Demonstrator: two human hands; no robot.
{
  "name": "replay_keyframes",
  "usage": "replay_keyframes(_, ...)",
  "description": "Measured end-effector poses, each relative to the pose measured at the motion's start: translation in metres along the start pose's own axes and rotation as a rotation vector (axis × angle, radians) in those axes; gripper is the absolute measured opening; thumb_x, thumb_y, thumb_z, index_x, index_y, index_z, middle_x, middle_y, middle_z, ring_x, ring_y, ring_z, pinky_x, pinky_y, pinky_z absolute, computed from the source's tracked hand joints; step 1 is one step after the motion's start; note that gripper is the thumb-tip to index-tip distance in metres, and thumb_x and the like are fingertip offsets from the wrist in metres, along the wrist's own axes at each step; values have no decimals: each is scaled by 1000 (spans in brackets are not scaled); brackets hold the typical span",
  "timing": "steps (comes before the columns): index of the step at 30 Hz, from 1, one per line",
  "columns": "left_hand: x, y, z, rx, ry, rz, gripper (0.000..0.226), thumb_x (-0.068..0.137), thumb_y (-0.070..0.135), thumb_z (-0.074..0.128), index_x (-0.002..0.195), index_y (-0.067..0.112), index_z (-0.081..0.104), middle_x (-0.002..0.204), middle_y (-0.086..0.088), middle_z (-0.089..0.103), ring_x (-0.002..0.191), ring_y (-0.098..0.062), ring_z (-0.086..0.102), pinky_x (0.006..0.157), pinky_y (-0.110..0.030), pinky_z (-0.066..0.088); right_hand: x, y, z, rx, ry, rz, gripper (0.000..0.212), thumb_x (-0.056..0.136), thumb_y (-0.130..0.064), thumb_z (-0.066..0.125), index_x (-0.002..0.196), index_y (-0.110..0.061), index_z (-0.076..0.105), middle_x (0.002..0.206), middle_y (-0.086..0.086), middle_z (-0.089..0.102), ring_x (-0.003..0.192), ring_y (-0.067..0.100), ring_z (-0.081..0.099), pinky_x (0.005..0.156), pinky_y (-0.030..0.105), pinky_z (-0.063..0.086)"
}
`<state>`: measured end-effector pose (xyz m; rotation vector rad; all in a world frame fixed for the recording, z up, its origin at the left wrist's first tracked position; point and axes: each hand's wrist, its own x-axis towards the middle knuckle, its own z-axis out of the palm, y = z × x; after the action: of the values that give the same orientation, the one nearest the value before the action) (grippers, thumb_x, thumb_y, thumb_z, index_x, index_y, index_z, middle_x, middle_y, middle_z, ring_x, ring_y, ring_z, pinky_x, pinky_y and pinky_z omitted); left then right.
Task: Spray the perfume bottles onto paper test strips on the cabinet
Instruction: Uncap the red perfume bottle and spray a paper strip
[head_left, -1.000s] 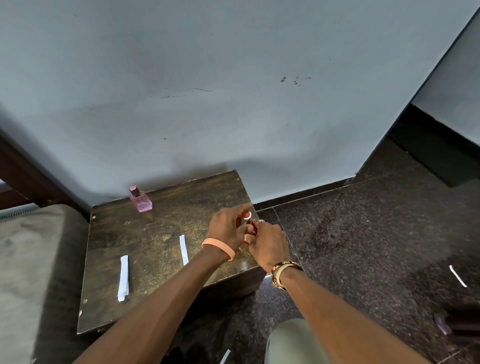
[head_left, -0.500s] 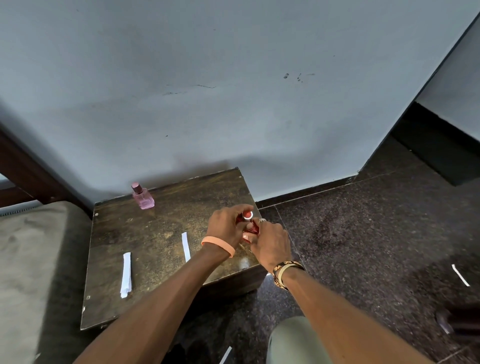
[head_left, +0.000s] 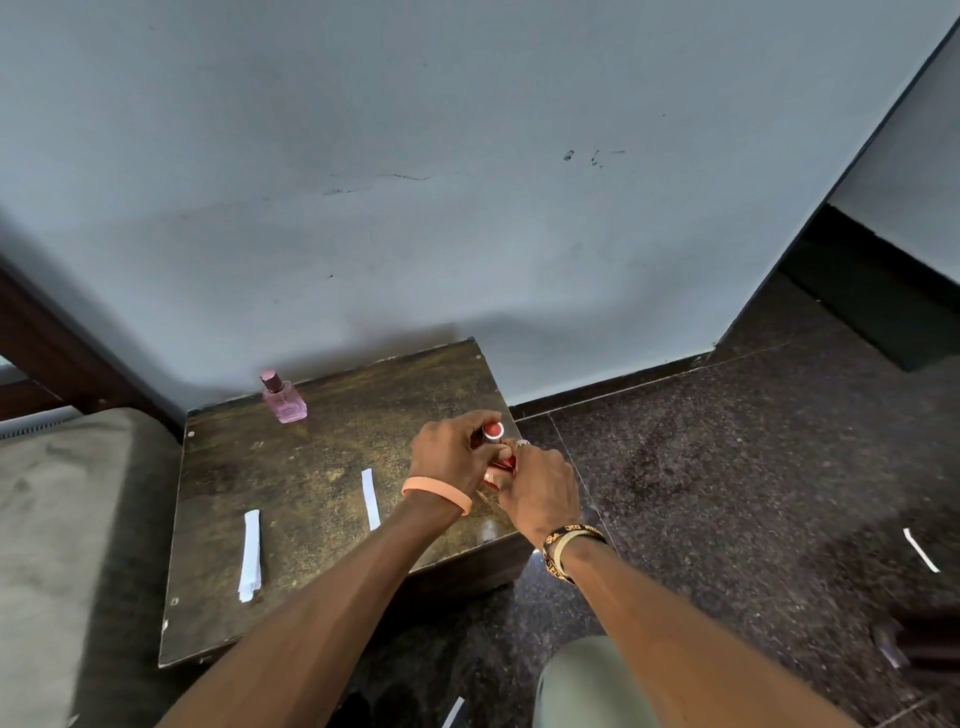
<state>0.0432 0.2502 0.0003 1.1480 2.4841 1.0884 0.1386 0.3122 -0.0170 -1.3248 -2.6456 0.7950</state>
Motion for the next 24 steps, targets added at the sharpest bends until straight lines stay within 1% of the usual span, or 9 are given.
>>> replay_keyframes(3,-1,4,1,4,-48,19,43,81,11,73,122,22,64,108,1,72,95,-14,67,88,-32,55,0,0,1,7,5,-7,23,87,-27,72,107,-17,65,94,4,71,90,22,70,82,35,59)
replay_keyframes(5,0,4,0,42,-91,83,41,83,6,69,120,22,66,107,1,73,97,-17,67,89,-33,55,-1,1,3,-4,16,-4,23,86,-28,73,105,-16,65,95,5,71,91,23,69,82,36,59)
replay_keyframes(8,3,-1,-4,47,-55,51,32,78,15,77,108,21,72,100,4,75,90,-10,69,85,-27,55,-1,1,4,-9,11,5,27,86,-29,72,109,-16,64,98,6,68,94,24,67,82,36,58)
replay_keyframes(11,4,-2,-3,-4,9,-9,33,70,25,84,101,21,74,92,6,75,80,-4,68,77,-24,57,-1,0,4,7,6,10,28,88,-31,71,112,-19,64,101,5,68,95,23,67,82,34,57)
replay_keyframes(12,3,-1,-3,-7,6,-11,36,70,24,83,105,21,73,94,6,75,80,-5,67,77,-23,56,0,-1,4,10,6,11,27,88,-31,70,112,-19,64,100,5,68,94,22,67,82,34,58)
replay_keyframes(15,2,-3,0,17,-97,39,50,77,14,77,123,24,63,106,4,72,89,-11,66,83,-25,54,-1,1,4,11,7,6,21,88,-32,70,104,-20,63,94,3,68,89,21,67,80,35,59)
replay_keyframes(18,1,-9,-2,9,-92,48,43,79,6,74,118,23,67,108,2,73,96,-13,68,89,-32,55,-2,0,7,-4,9,8,26,86,-33,72,105,-18,63,95,4,68,90,23,67,81,35,58)
replay_keyframes(21,2,-12,-4,12,-47,57,35,75,7,77,108,20,72,102,2,74,91,-12,69,86,-34,57,-2,-1,6,-7,9,2,28,84,-33,74,106,-19,63,96,3,68,91,22,67,82,35,58)
replay_keyframes(24,3,-8,-3,37,-66,59,41,78,10,75,117,23,68,106,2,73,94,-14,68,88,-32,56,-1,-1,5,-1,10,11,27,85,-31,74,106,-18,64,96,4,68,90,22,67,82,34,58)
